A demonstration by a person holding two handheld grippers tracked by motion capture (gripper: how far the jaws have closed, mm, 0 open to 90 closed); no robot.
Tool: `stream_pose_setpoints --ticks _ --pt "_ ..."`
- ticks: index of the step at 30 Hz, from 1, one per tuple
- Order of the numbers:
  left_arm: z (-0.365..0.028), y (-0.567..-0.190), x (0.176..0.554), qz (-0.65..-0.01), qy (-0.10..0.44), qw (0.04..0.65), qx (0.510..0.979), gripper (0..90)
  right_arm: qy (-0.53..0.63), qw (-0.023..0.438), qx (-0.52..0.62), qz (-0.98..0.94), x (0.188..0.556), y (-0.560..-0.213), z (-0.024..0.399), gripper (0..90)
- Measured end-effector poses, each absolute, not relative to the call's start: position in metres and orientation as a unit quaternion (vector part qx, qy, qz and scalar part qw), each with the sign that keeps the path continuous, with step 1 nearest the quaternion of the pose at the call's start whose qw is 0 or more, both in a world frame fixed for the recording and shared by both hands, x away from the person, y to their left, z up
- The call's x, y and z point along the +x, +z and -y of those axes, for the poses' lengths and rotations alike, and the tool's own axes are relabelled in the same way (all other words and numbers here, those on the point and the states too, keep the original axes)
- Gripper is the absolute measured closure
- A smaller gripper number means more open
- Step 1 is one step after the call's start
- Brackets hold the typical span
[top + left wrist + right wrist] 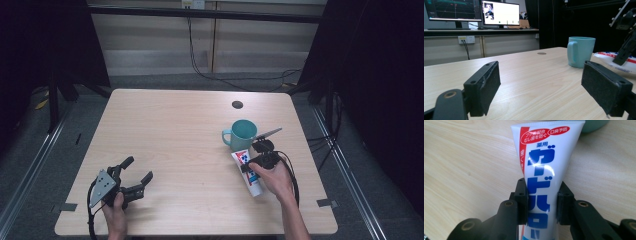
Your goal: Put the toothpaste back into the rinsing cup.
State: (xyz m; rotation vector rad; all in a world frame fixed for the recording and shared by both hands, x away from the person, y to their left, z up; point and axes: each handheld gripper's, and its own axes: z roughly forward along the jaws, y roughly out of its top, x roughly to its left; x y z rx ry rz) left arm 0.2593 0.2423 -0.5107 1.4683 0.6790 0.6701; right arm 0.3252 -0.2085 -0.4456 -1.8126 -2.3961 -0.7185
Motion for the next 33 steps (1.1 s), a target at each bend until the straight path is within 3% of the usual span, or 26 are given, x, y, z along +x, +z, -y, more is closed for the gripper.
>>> stream_pose_setpoints --ticks 11,33 --pt "-0.242 -0.511 0.259 -0.297 0.293 0.64 0.645 15.4 -0.277 0.022 -0.575 0.769 0.32 -0.43 0.208 68.6" --pt "-0.242 -0.511 0.259 -0.296 0.294 0.641 0.644 15.4 -0.358 -0.032 -0.553 0.752 0.312 -0.417 0.209 68.6"
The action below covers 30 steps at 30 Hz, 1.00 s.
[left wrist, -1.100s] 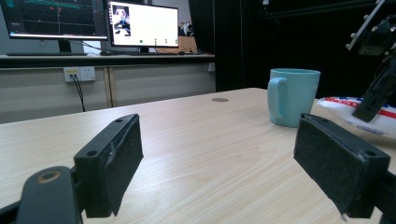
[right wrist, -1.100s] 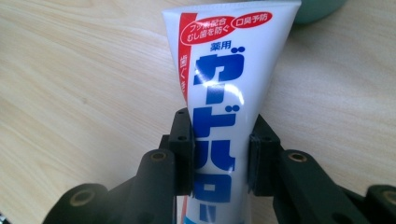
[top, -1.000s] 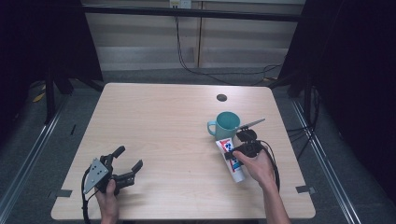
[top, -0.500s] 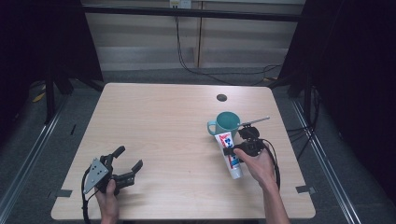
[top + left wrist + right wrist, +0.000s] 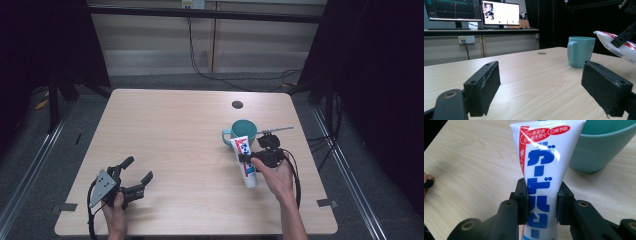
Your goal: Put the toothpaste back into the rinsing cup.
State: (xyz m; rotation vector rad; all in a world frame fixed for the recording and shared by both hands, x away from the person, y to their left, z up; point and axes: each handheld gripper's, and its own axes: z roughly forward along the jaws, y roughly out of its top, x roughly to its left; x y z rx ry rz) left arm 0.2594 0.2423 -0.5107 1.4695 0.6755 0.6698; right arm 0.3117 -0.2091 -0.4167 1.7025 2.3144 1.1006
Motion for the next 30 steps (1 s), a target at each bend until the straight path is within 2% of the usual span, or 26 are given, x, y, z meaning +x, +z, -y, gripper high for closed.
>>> stream_pose_setpoints --ticks 30 --pt "-0.242 -0.511 0.259 -0.296 0.292 0.642 0.643 15.4 0.468 0.114 0.503 -0.718 0.302 -0.394 0.206 68.6"
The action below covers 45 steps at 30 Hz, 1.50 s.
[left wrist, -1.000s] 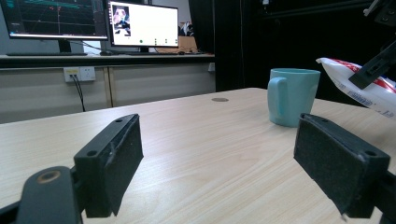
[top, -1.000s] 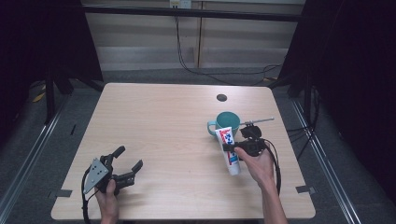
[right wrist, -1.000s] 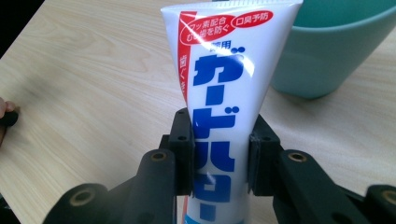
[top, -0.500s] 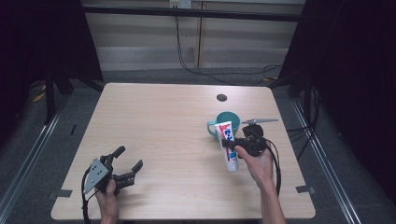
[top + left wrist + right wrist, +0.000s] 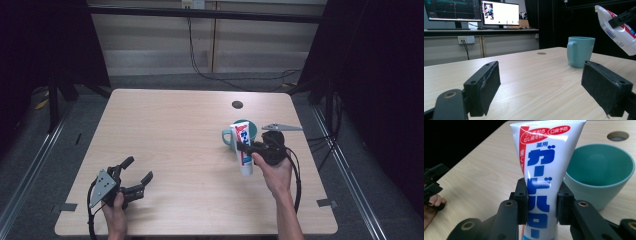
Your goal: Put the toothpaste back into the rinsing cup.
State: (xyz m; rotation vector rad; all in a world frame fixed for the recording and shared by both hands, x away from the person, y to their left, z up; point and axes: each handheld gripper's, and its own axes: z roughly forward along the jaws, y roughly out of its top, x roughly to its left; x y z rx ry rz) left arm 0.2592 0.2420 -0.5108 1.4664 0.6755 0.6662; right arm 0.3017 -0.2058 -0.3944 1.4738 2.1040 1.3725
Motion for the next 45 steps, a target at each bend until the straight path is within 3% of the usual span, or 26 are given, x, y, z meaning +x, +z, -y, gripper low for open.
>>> stream_pose_setpoints --ticks 31,45 --pt "-0.242 -0.511 0.259 -0.295 0.293 0.641 0.645 15.5 0.559 0.198 0.452 -0.666 0.296 -0.373 0.198 68.3" --pt "-0.242 -0.511 0.259 -0.296 0.293 0.643 0.643 15.4 0.571 0.2 0.454 -0.654 0.307 -0.365 0.198 68.3"
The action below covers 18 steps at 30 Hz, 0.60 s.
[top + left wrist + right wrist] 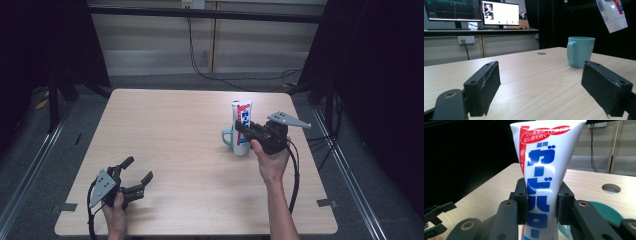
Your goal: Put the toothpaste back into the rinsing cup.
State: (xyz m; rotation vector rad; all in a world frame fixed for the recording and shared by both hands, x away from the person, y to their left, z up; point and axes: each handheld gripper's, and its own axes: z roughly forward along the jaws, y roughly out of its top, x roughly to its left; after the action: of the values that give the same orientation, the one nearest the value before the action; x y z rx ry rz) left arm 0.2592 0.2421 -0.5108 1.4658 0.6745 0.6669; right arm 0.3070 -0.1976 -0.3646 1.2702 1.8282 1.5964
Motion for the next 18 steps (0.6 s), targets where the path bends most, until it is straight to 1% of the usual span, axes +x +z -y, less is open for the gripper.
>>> stream_pose_setpoints --ticks 18 --pt "-0.242 -0.511 0.259 -0.295 0.294 0.642 0.644 15.4 0.569 0.207 0.465 -0.646 0.324 -0.356 0.207 67.9"
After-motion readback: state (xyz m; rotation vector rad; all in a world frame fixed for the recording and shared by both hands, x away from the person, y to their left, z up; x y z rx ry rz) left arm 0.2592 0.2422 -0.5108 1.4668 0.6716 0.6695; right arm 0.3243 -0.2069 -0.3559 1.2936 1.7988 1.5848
